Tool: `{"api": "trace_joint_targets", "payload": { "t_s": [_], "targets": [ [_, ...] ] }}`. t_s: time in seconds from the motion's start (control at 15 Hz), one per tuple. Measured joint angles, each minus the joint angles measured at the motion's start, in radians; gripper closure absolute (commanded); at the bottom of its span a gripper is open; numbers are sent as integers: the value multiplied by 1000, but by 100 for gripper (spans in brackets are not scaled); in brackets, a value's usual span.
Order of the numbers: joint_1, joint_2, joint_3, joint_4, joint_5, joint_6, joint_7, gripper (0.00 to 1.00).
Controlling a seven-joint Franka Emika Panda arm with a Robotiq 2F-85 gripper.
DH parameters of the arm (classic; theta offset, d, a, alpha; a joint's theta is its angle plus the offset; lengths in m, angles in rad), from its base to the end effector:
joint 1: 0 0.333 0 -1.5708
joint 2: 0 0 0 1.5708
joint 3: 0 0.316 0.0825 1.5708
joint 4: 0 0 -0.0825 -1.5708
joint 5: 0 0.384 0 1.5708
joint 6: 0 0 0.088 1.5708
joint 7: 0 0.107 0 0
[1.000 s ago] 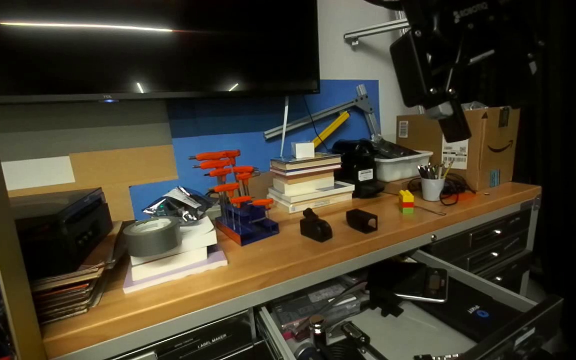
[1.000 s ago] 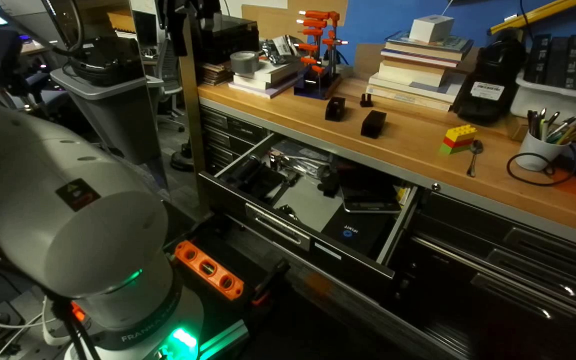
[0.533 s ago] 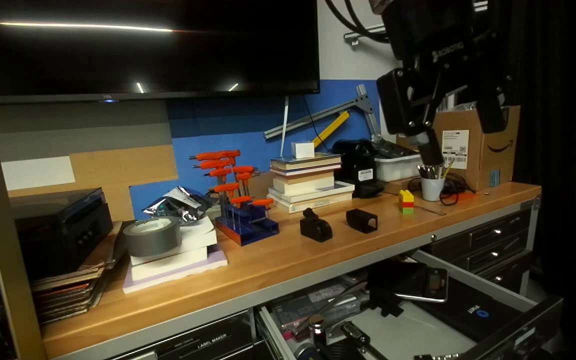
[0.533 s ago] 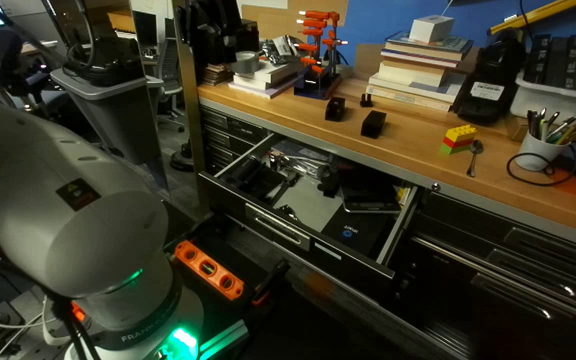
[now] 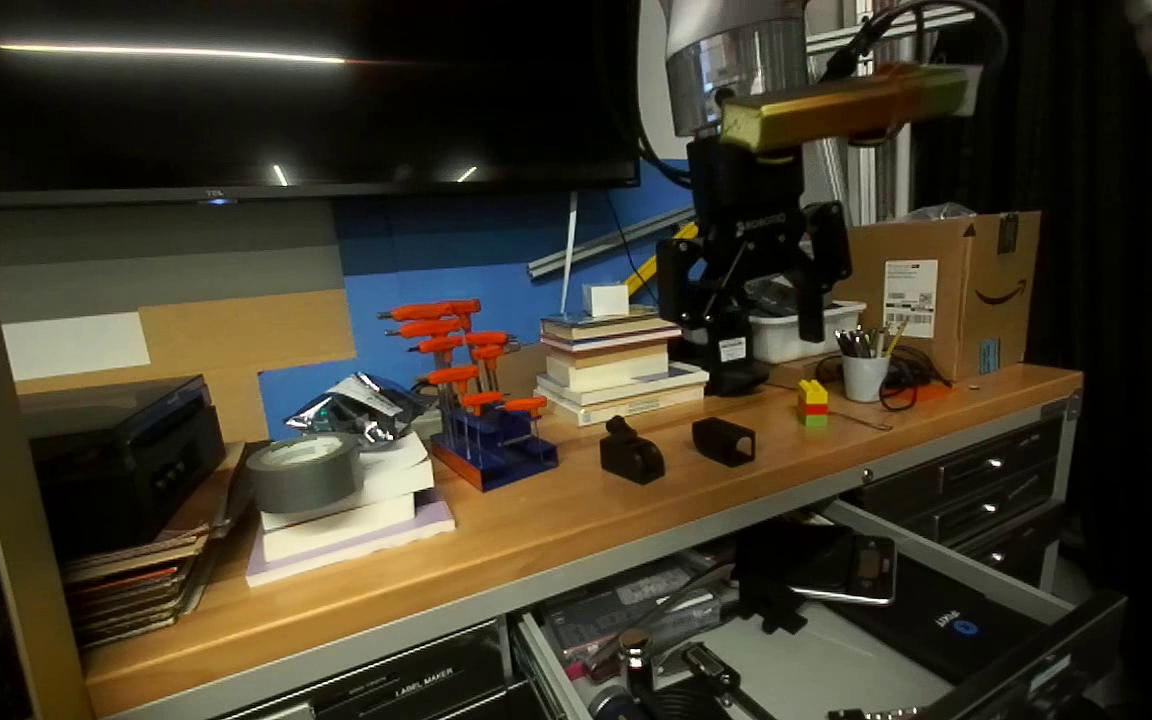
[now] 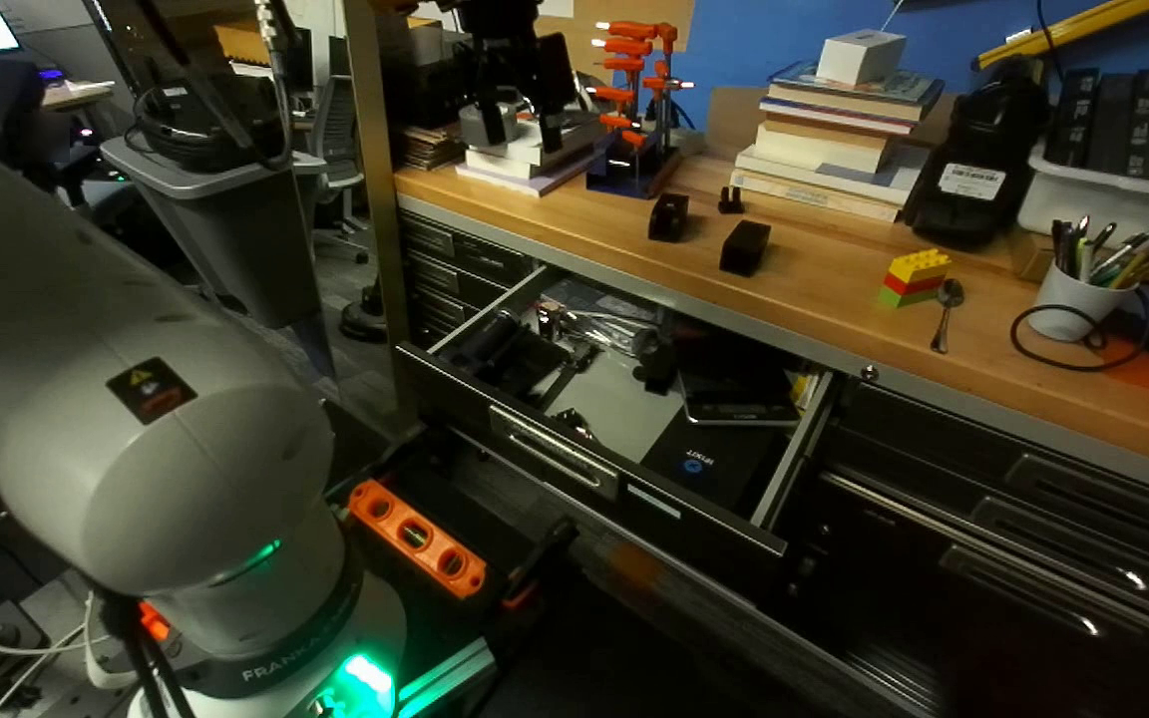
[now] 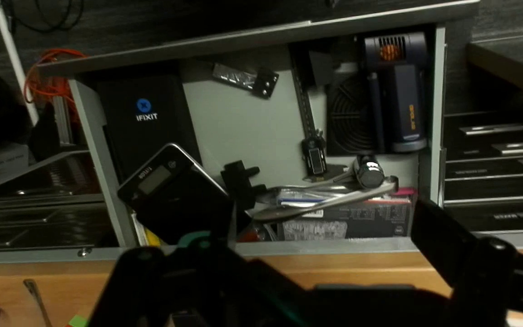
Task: Pick up the black objects from the counter and put them in the open drawer and close it
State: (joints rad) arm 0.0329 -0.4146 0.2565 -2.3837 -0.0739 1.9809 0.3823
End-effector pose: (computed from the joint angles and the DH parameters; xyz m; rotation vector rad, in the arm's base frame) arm 0.4074 0.1220 0.4714 2.9762 -0.1255 0.0786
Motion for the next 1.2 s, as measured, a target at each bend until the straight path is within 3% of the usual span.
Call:
{"api": "trace_joint_targets", "payload": {
  "t_s": [0.33, 1.2],
  "targets": [
    [-8, 172, -77, 75, 0, 121, -52, 0],
    [-38, 573, -251, 407, -26, 136, -201, 0]
  ]
}}
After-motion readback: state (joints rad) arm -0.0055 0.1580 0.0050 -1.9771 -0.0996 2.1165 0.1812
